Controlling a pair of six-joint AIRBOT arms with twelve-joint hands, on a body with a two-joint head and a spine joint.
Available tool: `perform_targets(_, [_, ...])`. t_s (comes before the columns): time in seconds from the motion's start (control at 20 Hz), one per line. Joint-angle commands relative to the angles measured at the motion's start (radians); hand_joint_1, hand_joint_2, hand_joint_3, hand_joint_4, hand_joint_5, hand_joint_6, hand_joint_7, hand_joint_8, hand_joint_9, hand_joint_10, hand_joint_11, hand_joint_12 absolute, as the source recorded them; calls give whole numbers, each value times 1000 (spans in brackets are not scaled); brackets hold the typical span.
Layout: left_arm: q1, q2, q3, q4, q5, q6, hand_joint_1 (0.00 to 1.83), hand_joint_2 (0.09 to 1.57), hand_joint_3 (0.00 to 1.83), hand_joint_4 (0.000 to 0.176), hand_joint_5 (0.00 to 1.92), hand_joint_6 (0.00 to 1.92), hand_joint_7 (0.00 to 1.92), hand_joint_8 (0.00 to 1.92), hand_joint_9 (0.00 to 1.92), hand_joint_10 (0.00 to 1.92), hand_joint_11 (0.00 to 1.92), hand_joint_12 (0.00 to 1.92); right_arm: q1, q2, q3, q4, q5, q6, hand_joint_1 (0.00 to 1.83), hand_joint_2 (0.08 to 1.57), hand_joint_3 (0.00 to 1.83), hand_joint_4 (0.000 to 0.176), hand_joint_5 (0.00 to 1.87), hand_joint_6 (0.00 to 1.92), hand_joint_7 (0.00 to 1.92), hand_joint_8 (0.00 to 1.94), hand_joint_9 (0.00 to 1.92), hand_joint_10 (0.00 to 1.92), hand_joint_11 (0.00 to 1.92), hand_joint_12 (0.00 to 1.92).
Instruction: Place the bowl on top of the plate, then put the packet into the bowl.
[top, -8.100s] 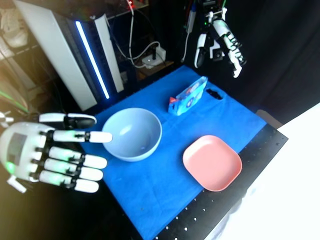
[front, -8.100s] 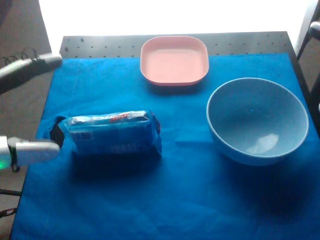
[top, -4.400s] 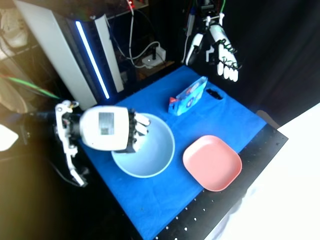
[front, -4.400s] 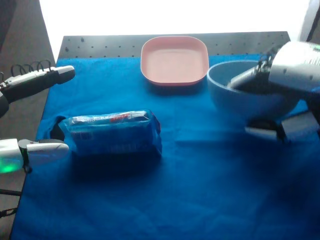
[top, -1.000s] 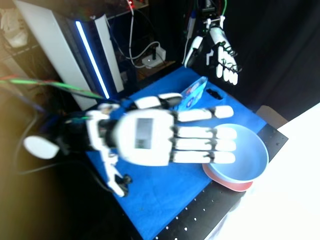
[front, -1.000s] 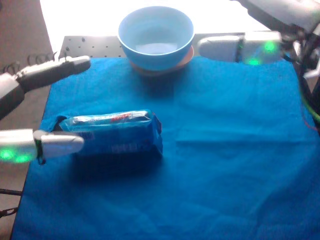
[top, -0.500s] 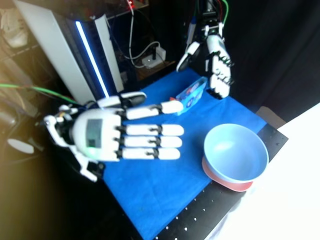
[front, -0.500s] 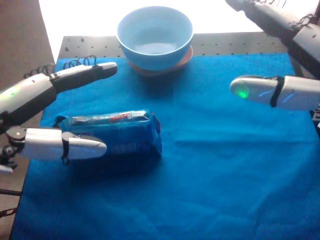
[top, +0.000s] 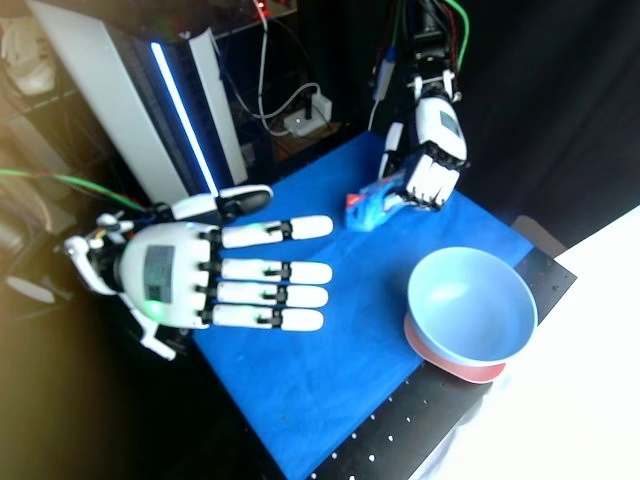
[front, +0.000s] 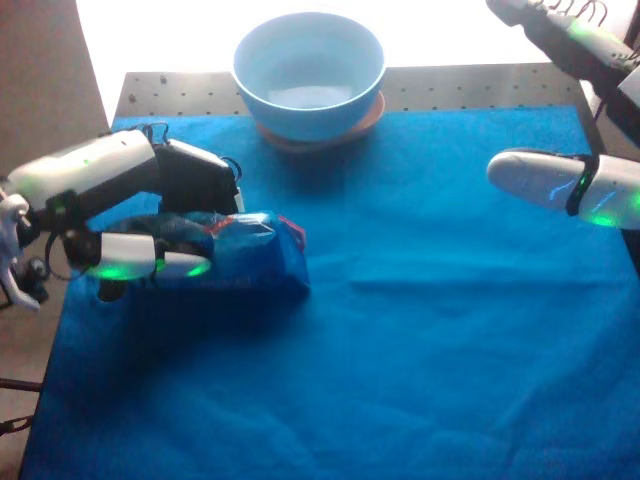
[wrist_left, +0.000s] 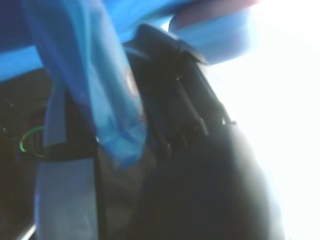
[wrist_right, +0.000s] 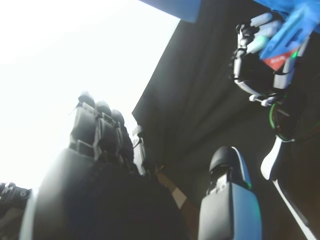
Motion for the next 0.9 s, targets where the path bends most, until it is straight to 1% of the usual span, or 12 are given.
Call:
perform_targets(0.0, [-24, 6, 9, -23, -97, 3, 1366, 1129, 0, 0, 858, 1017, 926, 1061, 957, 1209, 811, 1279, -1, 3, -3, 10, 121, 7, 429, 1012, 4, 157, 2, 1, 14, 2, 0, 0, 0, 0])
perform_targets(0.05, [-48, 14, 14, -14, -97, 3, 1372, 1125, 0, 0, 862, 1016, 936, 1023, 959, 1210, 828, 1216, -7, 3, -5, 12, 121, 7, 430, 1020, 7, 148, 5, 2, 17, 3, 0, 0, 0, 0])
perform_targets(0.15, [-104, 35, 17, 20, -103, 3, 1370, 1132, 1, 0, 867, 1053, 923, 1041, 907, 1250, 734, 1193, -15, 3, -6, 18, 121, 7, 413, 1028, 8, 145, 10, 3, 29, 6, 0, 0, 0, 0])
perform_targets(0.35, [-213, 51, 40, 61, -112, 4, 1376, 1114, 0, 0, 905, 1052, 977, 961, 922, 1195, 748, 1268, -19, 3, -6, 24, 121, 7, 424, 1069, 17, 134, 25, 5, 20, 0, 0, 0, 4, 2])
perform_targets(0.4, [-236, 47, 51, 48, -122, 7, 1389, 1086, 0, 0, 910, 903, 1063, 861, 1044, 1121, 848, 1312, -19, 3, -6, 25, 121, 7, 435, 1069, 13, 137, 32, 7, 22, 1, 0, 0, 0, 0])
perform_targets(0.45, [-254, 38, 63, 38, -124, 14, 1274, 1098, 2, 0, 915, 946, 1091, 914, 992, 832, 753, 1356, -20, 3, -6, 26, 121, 7, 427, 1071, 11, 138, 32, 5, 19, 0, 0, 0, 0, 0])
perform_targets(0.5, [-292, 19, 89, 31, -109, 21, 1262, 1090, 0, 0, 946, 899, 1125, 891, 1049, 710, 791, 1365, -21, 3, -6, 29, 121, 7, 429, 1078, 13, 139, 30, 4, 19, 0, 0, 0, 0, 0])
perform_targets(0.55, [-333, -5, 119, 32, -72, 28, 1372, 1054, 2, 0, 995, 761, 1151, 744, 1093, 973, 873, 1315, -24, 3, -6, 31, 121, 7, 445, 1072, 7, 144, 33, 4, 22, 1, 0, 0, 0, 0])
perform_targets(0.65, [-421, -62, 179, 38, 29, 67, 1386, 1085, 1, 0, 950, 895, 1037, 894, 1001, 1109, 901, 1282, -26, 1, -6, 33, 121, 7, 448, 1069, 4, 135, 32, 3, 12, 0, 0, 0, 0, 0])
perform_targets(0.7, [-463, -120, 235, 38, 118, 85, 1395, 1067, 0, 0, 1017, 678, 1054, 901, 1089, 1092, 990, 1344, -26, -2, -3, 33, 121, 7, 442, 1081, 8, 121, 26, 0, 1, 0, 0, 0, 0, 0])
perform_targets(0.75, [-468, -129, 244, 38, 125, 86, 1395, 1067, 0, 0, 1017, 678, 1054, 901, 1089, 1092, 990, 1344, -26, -3, -2, 33, 121, 7, 442, 1081, 8, 121, 26, 0, 1, 0, 0, 0, 0, 0])
perform_targets(0.85, [-496, -202, 317, 39, 204, 87, 1255, 1101, 0, 0, 973, 851, 1057, 1019, 1096, 775, 947, 1292, -26, -6, 3, 33, 121, 7, 411, 1086, 6, 127, 12, 0, 0, 0, 0, 0, 0, 0])
